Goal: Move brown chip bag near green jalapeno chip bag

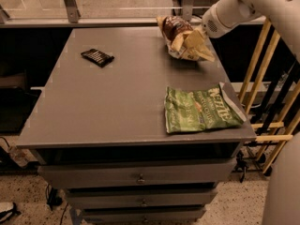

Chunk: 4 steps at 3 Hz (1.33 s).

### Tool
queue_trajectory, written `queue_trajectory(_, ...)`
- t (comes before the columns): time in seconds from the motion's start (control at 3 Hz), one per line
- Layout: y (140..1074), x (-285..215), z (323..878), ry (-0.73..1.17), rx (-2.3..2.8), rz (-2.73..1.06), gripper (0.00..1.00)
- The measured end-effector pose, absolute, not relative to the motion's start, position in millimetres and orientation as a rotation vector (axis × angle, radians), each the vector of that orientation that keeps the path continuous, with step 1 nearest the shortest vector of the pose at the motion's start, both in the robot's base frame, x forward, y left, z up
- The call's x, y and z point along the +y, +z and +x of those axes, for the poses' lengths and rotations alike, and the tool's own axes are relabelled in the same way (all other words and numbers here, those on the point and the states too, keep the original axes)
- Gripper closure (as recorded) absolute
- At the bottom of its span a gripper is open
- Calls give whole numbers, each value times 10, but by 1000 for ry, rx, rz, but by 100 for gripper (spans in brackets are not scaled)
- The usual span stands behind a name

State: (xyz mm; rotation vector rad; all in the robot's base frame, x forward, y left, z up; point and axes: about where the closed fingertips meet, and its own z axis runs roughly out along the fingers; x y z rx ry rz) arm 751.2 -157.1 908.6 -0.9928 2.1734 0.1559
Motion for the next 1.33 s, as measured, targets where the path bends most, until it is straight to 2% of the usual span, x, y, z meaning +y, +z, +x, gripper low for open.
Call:
queue_trajectory(0.33, 9348, -1440, 7323, 168, 2104, -1067, 100)
queue_trajectory(1.0, 9853, -1260, 6636, 142, 2033, -1226, 100)
queue_trajectory(1.33, 10042, -1371, 6245, 78, 2045, -1229, 100)
